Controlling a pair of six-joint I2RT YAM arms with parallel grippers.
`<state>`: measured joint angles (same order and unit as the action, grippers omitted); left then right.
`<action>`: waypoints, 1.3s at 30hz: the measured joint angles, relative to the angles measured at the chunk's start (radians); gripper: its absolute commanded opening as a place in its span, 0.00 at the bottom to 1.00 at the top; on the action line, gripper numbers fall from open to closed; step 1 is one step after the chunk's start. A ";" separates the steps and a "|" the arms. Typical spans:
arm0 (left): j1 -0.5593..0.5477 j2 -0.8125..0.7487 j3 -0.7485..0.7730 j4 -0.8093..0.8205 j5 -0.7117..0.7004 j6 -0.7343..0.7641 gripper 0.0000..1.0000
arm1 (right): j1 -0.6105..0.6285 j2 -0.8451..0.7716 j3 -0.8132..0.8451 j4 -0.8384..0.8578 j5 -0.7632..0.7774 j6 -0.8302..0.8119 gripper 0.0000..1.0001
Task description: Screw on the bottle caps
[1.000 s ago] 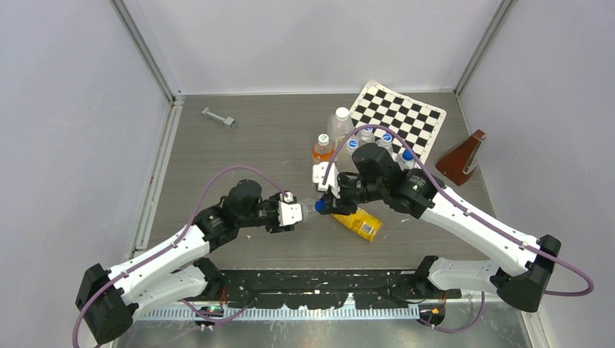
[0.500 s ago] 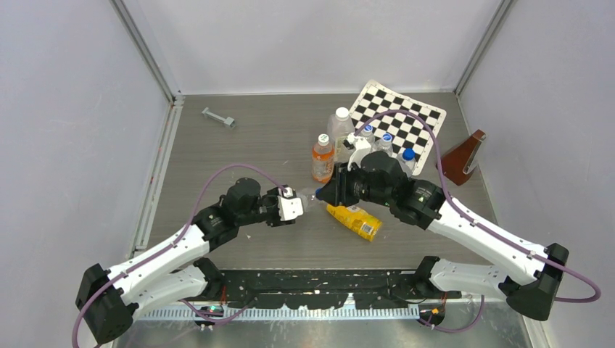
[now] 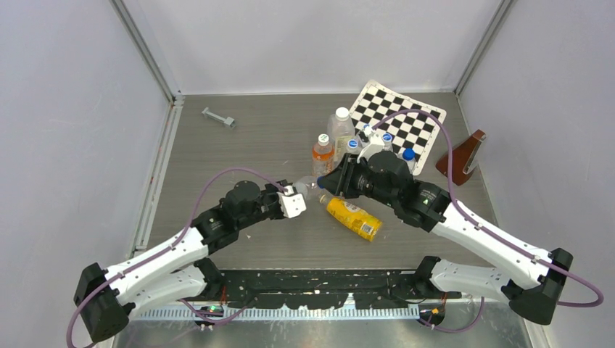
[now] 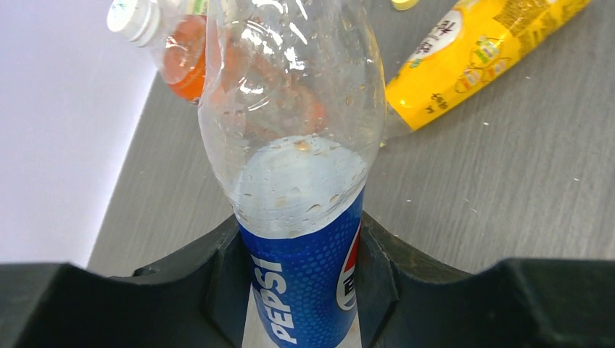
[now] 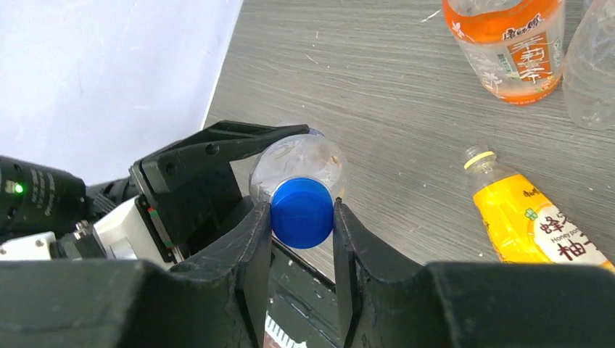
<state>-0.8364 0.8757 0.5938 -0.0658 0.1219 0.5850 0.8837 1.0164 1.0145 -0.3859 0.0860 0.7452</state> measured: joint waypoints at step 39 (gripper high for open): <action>-0.216 0.014 -0.135 0.345 -0.776 0.195 0.50 | -0.035 -0.068 -0.164 0.419 0.037 0.089 0.96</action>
<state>-1.0523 0.8902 0.4591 0.2790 -0.6544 0.7803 0.8486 0.9482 0.8501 0.0334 0.1230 0.8345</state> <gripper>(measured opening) 0.508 0.907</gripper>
